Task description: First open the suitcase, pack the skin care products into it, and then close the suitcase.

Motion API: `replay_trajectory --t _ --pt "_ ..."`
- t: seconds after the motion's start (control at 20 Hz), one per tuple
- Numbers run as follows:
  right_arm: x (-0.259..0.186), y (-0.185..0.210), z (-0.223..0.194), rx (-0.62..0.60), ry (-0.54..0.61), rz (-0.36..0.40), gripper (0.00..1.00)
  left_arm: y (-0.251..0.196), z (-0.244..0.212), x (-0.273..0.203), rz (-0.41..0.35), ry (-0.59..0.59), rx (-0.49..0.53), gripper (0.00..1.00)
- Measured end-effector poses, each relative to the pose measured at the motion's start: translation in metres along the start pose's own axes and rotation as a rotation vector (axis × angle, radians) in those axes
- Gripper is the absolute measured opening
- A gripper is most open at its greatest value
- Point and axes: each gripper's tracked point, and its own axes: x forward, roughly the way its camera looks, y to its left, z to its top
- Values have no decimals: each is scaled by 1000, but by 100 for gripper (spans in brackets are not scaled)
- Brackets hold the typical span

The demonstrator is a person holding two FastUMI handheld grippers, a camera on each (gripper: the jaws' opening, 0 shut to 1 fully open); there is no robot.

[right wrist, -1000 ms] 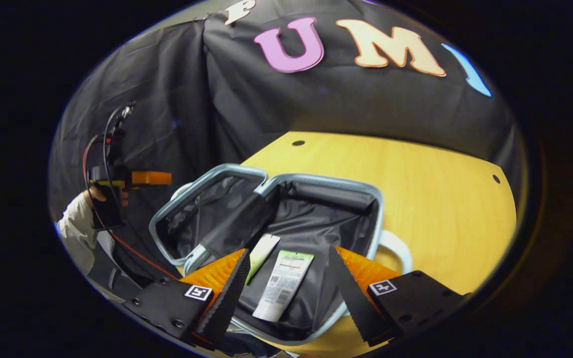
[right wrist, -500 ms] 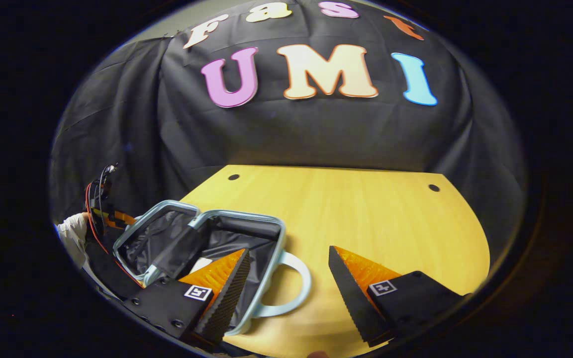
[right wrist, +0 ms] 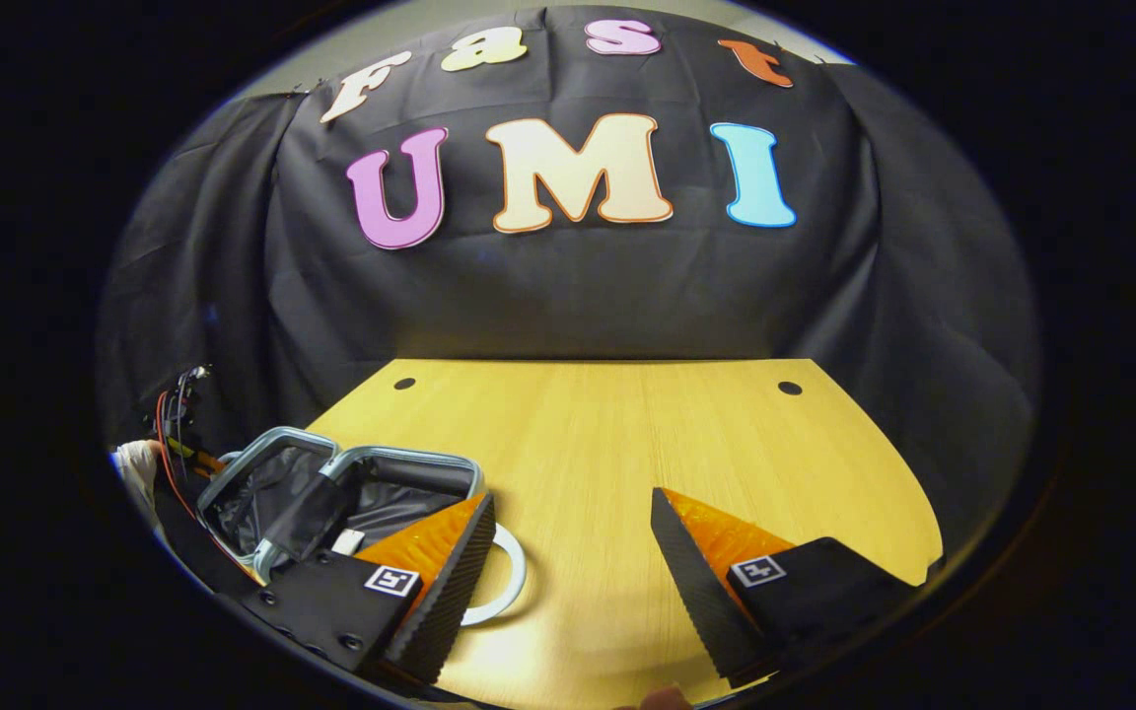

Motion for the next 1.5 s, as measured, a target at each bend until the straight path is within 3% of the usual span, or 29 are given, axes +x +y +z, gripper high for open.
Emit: replay_trajectory --t 0.3,0.6,0.85,0.95,1.1,1.15,1.3,1.35,1.4,1.5 --pt "-7 -1 16 0 -99 72 98 -19 52 -85 -5 -206 62 4" --pt "-24 -12 19 -14 -95 183 98 -74 81 -193 -17 -374 164 2" --pt "-44 -45 35 -19 -129 227 98 -131 75 -256 -29 -443 232 2" --pt "-51 -58 38 -10 -139 238 98 -164 65 -275 -78 -456 227 1" --pt "-60 -77 35 6 -137 237 98 -217 48 -292 -163 -486 264 1" --pt "-63 -81 35 15 -141 239 93 -231 42 -295 -177 -494 279 2" --pt "-73 -94 36 29 -150 242 98 -262 25 -298 -154 -521 308 2" --pt "-75 -98 36 30 -154 243 93 -275 18 -299 -159 -518 323 2" --pt "-77 -103 35 30 -154 245 98 -290 9 -303 -178 -518 337 2" --pt "-79 -113 36 32 -156 238 98 -323 -8 -303 -240 -494 355 2"
